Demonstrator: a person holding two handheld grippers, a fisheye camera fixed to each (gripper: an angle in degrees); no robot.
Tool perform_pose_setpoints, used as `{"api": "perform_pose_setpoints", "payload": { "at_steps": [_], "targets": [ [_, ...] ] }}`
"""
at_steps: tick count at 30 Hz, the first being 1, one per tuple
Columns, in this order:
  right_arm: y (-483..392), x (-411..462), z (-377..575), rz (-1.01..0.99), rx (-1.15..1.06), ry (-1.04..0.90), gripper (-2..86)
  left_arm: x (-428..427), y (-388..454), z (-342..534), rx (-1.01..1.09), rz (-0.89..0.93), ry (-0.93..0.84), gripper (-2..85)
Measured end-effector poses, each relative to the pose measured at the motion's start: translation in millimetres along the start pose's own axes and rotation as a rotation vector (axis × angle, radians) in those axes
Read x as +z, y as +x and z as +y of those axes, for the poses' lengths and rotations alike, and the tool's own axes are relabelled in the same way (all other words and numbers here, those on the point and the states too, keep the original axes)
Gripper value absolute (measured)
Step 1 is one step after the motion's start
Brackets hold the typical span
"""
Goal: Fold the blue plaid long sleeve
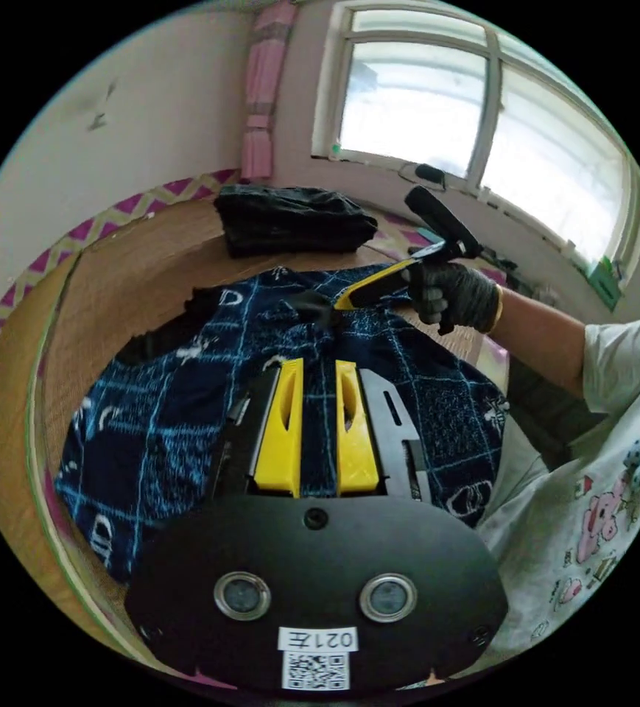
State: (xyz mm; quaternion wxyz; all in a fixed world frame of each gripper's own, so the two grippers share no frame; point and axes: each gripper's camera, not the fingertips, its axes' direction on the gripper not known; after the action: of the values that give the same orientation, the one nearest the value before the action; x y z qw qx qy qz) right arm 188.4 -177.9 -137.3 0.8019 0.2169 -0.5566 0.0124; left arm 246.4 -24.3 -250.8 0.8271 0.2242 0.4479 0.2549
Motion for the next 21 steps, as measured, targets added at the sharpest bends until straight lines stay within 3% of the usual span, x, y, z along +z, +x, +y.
{"api": "perform_pose_setpoints", "payload": {
  "at_steps": [4,12,17,21],
  "targets": [
    [20,-24,23,0.003,0.011,0.025,8.2,18,28,-48,0.173,-0.066,-0.111,7.9],
    [76,-63,81,-0.054,0.074,0.091,7.6,-18,22,-96,0.197,-0.11,-0.201,6.0],
    [96,-87,94,-0.099,0.094,0.146,7.0,-98,-28,-114,0.009,-0.002,-0.105,0.3],
    [113,-104,100,-0.1,0.106,0.158,6.5,-231,-105,-112,-0.22,0.132,0.171,-0.6]
  ]
}}
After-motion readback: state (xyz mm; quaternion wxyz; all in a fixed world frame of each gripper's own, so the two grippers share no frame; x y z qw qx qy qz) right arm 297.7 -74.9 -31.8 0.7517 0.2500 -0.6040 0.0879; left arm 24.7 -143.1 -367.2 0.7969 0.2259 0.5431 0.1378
